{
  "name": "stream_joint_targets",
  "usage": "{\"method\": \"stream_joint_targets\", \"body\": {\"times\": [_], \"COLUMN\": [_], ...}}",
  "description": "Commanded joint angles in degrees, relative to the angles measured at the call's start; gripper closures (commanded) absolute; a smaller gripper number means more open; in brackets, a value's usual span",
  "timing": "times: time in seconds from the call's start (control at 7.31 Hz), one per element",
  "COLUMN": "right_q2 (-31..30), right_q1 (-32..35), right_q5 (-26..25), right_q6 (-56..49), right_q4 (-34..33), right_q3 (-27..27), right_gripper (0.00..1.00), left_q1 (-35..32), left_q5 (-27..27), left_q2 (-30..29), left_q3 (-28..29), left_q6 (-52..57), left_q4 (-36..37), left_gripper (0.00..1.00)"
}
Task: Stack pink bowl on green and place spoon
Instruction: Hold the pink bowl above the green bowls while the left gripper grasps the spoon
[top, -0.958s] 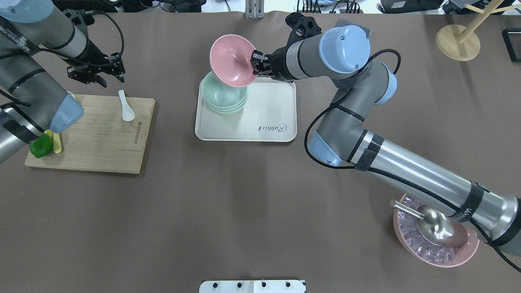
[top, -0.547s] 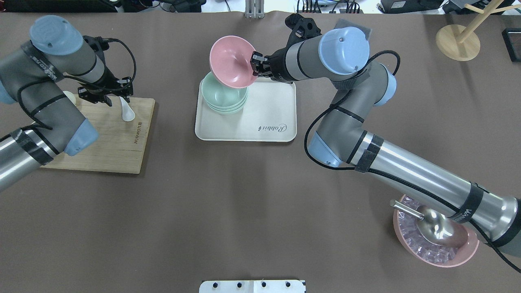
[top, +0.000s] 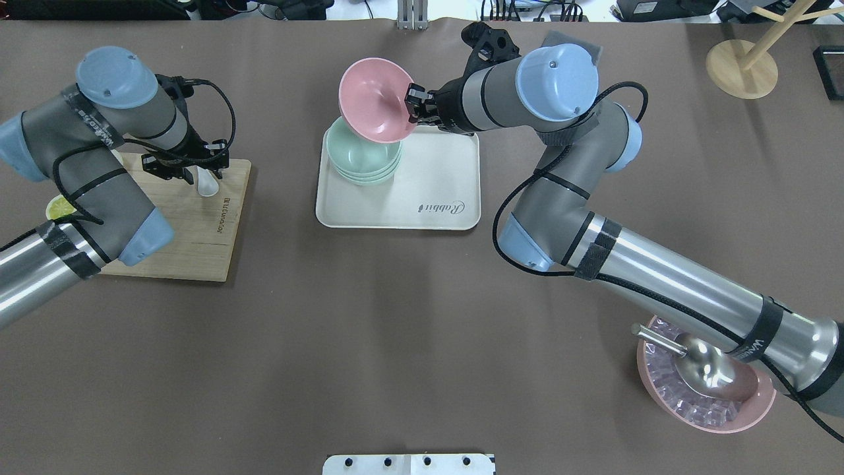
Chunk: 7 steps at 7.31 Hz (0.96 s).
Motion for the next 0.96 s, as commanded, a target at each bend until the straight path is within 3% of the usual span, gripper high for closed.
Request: {"method": "stream_joint_targets", "body": {"times": [0.0, 0.55, 0.82], "right_q2": [-0.1, -0.4, -0.4], "right_q1": [0.0, 0.0, 0.0], "right_q5": [0.0, 0.0, 0.0], "right_q6": [0.0, 0.0, 0.0], "right_q4": [0.0, 0.0, 0.0], "right_q3": [0.1, 0.2, 0.6], "right_gripper": [1.0, 1.0, 1.0], "left_q1": [-0.1, -1.0, -1.1], "left_q5": [0.0, 0.1, 0.1], "left_q2": [0.0, -0.1, -0.3], "left_q3": [0.0, 1.4, 2.7], "left_q6": [0.1, 0.1, 0.1], "left_q4": [-0.1, -0.1, -1.3], "left_gripper": [0.43, 0.45, 0.53]}}
